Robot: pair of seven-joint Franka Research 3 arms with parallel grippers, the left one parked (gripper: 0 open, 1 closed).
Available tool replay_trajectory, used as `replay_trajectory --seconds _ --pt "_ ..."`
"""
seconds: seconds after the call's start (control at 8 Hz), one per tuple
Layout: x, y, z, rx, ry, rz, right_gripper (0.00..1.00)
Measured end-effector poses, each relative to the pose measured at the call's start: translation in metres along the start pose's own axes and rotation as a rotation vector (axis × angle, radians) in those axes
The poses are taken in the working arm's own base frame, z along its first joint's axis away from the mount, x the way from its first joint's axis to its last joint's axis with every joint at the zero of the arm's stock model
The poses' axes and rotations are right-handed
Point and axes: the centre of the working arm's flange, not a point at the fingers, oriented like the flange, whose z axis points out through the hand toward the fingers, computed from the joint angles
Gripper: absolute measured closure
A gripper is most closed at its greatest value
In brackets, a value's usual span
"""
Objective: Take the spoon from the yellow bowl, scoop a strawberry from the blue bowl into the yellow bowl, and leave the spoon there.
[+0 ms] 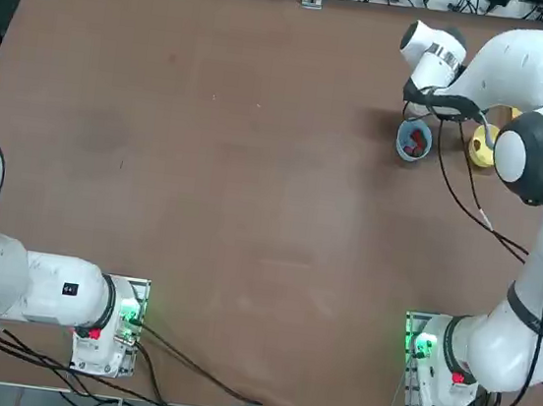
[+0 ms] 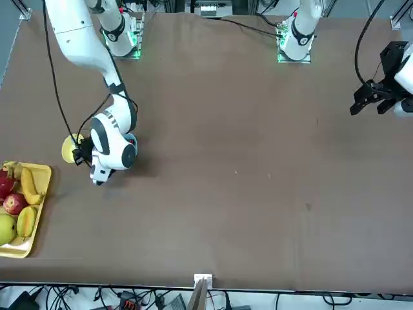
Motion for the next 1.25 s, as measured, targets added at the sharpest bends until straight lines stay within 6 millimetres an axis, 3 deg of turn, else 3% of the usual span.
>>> replay_trajectory --seconds 0.5,1.25 --pt "0.017 -0.027 0.017 -0.032 -0.031 0.226 0.89" --pt "0.02 -0.026 0.022 -0.078 -0.035 0.393 0.89"
